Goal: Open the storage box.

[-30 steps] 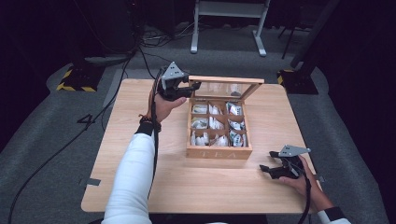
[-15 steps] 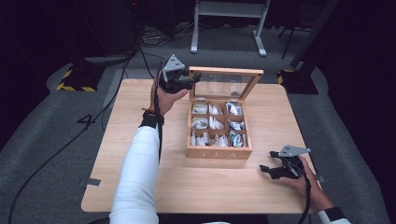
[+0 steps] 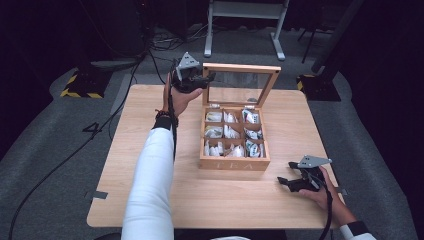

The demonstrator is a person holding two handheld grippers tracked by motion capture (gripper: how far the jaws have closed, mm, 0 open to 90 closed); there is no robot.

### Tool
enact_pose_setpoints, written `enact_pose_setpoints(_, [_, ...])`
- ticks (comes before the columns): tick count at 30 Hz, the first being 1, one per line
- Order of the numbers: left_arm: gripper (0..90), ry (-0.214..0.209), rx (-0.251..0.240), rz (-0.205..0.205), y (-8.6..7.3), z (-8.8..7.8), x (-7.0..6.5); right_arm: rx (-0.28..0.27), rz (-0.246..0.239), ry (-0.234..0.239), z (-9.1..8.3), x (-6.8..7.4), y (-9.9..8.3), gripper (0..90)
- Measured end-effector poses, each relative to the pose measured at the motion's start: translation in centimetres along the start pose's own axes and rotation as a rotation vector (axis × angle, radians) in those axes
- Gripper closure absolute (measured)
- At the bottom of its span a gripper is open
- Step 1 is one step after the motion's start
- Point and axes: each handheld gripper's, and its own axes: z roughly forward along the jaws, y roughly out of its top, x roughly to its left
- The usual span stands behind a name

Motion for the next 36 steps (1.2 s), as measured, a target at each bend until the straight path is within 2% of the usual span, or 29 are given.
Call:
enact_pose_setpoints(3, [58.0,0.005,0.008,-0.008,0.3,0.4,0.4,-0.002,0.000,0.002,0.0,0.0,0.0,18.5])
enact_pose_setpoints(6, [58.4,0.016,0.014,0.003,0.5,0.7,0.7,-0.002,0.000,0.002,0.0,0.0,0.0,18.5])
enact_pose_setpoints(11, [58.5,0.020,-0.004,-0.028,0.5,1.4,1.3,-0.001,-0.001,0.002,0.0,0.0,0.0,18.5])
enact_pose_setpoints(15, [59.2,0.017,-0.005,-0.029,0.6,1.7,1.7,-0.001,0.000,0.002,0.0,0.0,0.0,18.5])
enact_pose_setpoints(19, [59.0,0.032,-0.009,-0.029,0.6,2.0,1.9,-0.001,-0.001,0.002,0.0,0.0,0.0,18.5])
enact_pose_setpoints(21, [58.9,0.030,-0.020,-0.046,0.5,2.2,2.1,-0.001,-0.001,0.002,0.0,0.0,0.0,18.5])
enact_pose_setpoints(25, [58.9,0.041,0.000,-0.053,0.8,2.8,2.6,-0.002,0.002,0.003,0.0,0.0,0.0,18.5])
enact_pose_setpoints(31, [58.8,0.051,-0.003,-0.062,0.8,3.3,3.1,-0.003,0.003,0.002,0.0,0.0,0.0,18.5])
enact_pose_setpoints(36, [58.8,0.077,0.016,-0.066,0.9,3.9,3.5,-0.003,0.000,0.000,0.0,0.0,0.0,18.4])
